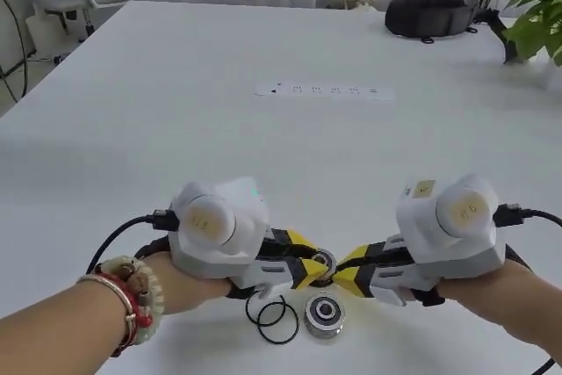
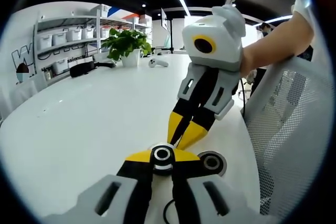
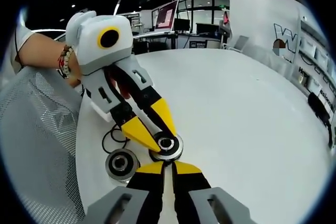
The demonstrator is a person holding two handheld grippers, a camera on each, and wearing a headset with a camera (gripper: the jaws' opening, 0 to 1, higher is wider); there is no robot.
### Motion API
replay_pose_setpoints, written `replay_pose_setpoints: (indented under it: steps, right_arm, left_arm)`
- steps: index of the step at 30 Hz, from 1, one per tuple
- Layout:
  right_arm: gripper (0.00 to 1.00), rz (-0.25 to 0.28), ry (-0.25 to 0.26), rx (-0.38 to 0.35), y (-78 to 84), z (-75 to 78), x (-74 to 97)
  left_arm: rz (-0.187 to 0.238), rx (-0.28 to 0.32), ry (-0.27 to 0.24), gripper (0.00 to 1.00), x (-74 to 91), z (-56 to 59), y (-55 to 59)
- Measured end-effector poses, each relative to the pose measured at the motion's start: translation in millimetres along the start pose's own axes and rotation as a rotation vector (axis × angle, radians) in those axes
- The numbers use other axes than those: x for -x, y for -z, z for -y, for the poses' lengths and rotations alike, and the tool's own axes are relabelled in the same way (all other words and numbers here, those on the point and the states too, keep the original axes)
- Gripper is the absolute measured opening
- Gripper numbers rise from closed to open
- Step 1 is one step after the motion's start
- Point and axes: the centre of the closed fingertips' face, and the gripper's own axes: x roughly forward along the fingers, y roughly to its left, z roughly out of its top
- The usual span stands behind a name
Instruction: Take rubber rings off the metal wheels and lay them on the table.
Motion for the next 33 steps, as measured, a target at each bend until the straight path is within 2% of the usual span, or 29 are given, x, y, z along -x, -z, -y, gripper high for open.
replay_pose_setpoints:
  steps: [2, 3, 6, 8, 11, 15, 18, 19, 20, 22, 26, 29, 33]
  right_arm:
    - [0.00, -0.002, 0.007, 0.000, -0.1, 1.2, 0.1]
    - [0.00, -0.008, 0.029, 0.000, 0.2, 5.1, 0.4]
    - [0.00, -0.010, 0.040, -0.060, 0.1, 8.0, 0.3]
    - [0.00, -0.012, 0.043, -0.135, 1.6, 9.1, 1.1]
    - [0.00, 0.020, 0.043, -0.203, -1.4, 12.7, 2.6]
    - [0.00, 0.067, 0.031, -0.386, -7.7, 13.9, 3.5]
    - [0.00, 0.076, 0.026, -0.470, -6.4, 14.5, 4.4]
    - [0.00, 0.081, 0.029, -0.546, -6.5, 15.7, 3.1]
    - [0.00, 0.083, 0.030, -0.572, -6.4, 15.9, 3.5]
    - [0.00, 0.093, 0.024, -0.546, -7.6, 16.1, 4.0]
    - [0.00, 0.100, 0.020, -0.571, -9.3, 15.9, 3.7]
    - [0.00, 0.110, 0.016, -0.686, -9.6, 16.2, 3.4]
    - [0.00, 0.128, -0.001, -0.720, -9.5, 16.9, 4.1]
  left_arm:
    - [-0.002, 0.001, -0.002, 0.07, 0.3, -0.4, 0.1]
    - [-0.002, 0.002, -0.001, 0.07, 0.4, -0.2, 0.2]
    - [-0.007, 0.003, -0.004, 0.07, 0.9, -0.6, 0.4]
    - [-0.010, 0.003, -0.006, 0.07, 0.8, -0.8, 0.5]
    - [-0.012, -0.001, -0.008, 0.07, 1.2, -1.0, 1.1]
    - [-0.010, -0.014, -0.009, 0.07, 1.3, -0.5, 1.1]
    - [-0.011, -0.020, -0.013, 0.07, 1.6, -0.4, 0.7]
    - [-0.011, -0.019, -0.014, 0.07, 1.6, -0.5, 0.7]
    - [-0.010, -0.016, -0.015, 0.07, 1.7, -0.6, 0.7]
    - [-0.006, -0.011, -0.016, 0.07, 1.9, -1.2, 0.8]
    - [0.000, -0.002, -0.020, 0.07, 2.2, -1.8, 0.8]
    - [0.000, -0.001, -0.023, 0.07, 2.3, -1.7, 0.7]
    - [-0.002, -0.007, -0.021, 0.07, 2.3, -1.8, 0.7]
